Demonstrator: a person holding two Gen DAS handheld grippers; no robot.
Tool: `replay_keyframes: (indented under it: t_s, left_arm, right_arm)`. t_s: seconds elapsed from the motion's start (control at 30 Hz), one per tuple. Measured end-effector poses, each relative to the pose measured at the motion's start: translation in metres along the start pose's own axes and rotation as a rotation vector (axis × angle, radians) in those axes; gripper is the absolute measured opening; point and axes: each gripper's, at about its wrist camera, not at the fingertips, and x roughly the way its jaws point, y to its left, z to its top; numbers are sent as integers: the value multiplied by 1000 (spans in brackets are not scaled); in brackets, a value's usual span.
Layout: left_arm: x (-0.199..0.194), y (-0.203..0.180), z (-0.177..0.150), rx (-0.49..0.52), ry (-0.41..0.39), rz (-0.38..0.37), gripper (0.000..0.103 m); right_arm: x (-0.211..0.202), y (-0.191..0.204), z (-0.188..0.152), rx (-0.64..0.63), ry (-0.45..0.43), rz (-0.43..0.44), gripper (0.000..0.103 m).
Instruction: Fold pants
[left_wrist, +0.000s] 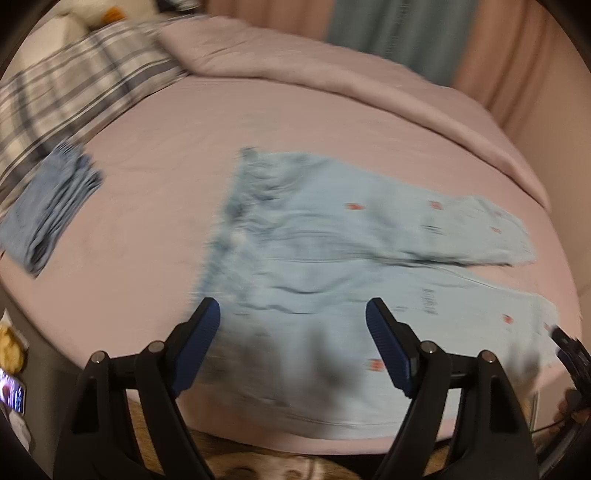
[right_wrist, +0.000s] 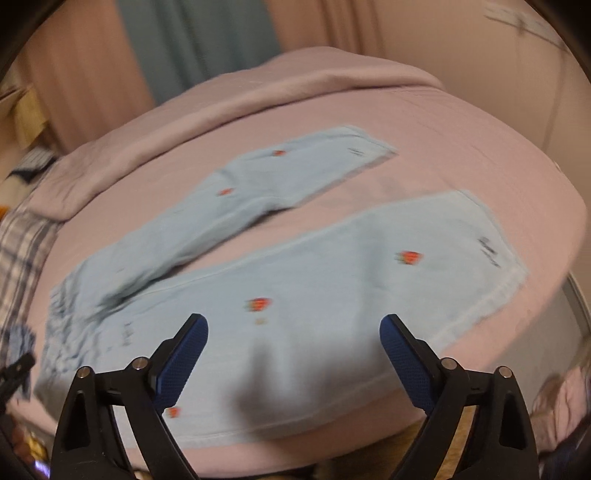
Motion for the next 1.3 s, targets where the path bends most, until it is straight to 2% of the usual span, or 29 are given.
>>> replay_keyframes:
  t_s: [0.13, 0.23, 0.27, 0.37, 0.43, 0.47, 0.53, 0.57, 0.67, 0.7, 0.73, 0.8, 0.87, 0.93, 1.0, 1.07, 1.13, 1.17, 1.23, 1.3]
  left_arm:
    - [22, 36, -5, -88, 65, 64, 79]
    - [38, 51, -11, -133, 114, 49, 78]
    - [44, 55, -14, -146, 134, 36, 78]
    - [58, 64, -20, -192, 182, 7, 67]
    - [63, 70, -23, -229, 199, -37, 53]
    - [65, 74, -24, -249, 204, -71, 48]
    - [65, 77, -26, -289, 219, -129, 32]
    - [65, 78, -28, -303, 222, -150, 30]
    - [62, 82, -32, -324, 214, -163, 24]
    - [58, 84, -33, -343, 209, -167, 23]
    - [54, 82, -34, -344, 208, -162, 22]
    - [44, 83, -34, -339, 188, -144, 22]
    - [37, 86, -32, -331, 170, -141, 22]
    - [36, 89, -36, -330, 169, -137, 22]
    - [39, 92, -43, -328, 187, -122, 23]
    - [46, 92, -50, -336, 205, -118, 23]
    - [49, 90, -49, -346, 206, -118, 23]
    - [49, 88, -48, -340, 204, -113, 23]
    - [46, 82, -45, -308, 204, -87, 23]
    - [45, 78, -43, -290, 201, -70, 23]
  right_arm:
    - [10, -48, 4, 129, 20, -56, 85]
    - [16, -80, 5, 215, 35, -109, 75]
    - [18, -95, 5, 252, 39, -135, 75]
    - [23, -120, 6, 320, 49, -180, 72]
    - [28, -139, 7, 369, 57, -194, 71]
    - [29, -145, 8, 384, 58, -191, 68]
    - [34, -156, 12, 417, 60, -178, 60]
    - [36, -161, 13, 435, 58, -169, 59]
    - [43, -169, 21, 440, 50, -177, 36]
    - [45, -169, 26, 430, 48, -174, 15]
    - [45, -168, 31, 423, 51, -161, 5]
    - [38, -164, 48, 395, 25, -115, 5]
    - [10, -149, 74, 333, -72, -70, 4]
    - [-14, -137, 88, 289, -143, -36, 4]
    - [-23, -135, 92, 276, -168, -19, 4]
    - [-14, -138, 82, 280, -144, -39, 4]
    - [8, -149, 69, 311, -81, -71, 4]
    - [27, -158, 55, 333, -18, -102, 4]
    - [49, -170, 37, 349, 43, -135, 3]
    - [53, -174, 30, 373, 42, -124, 1]
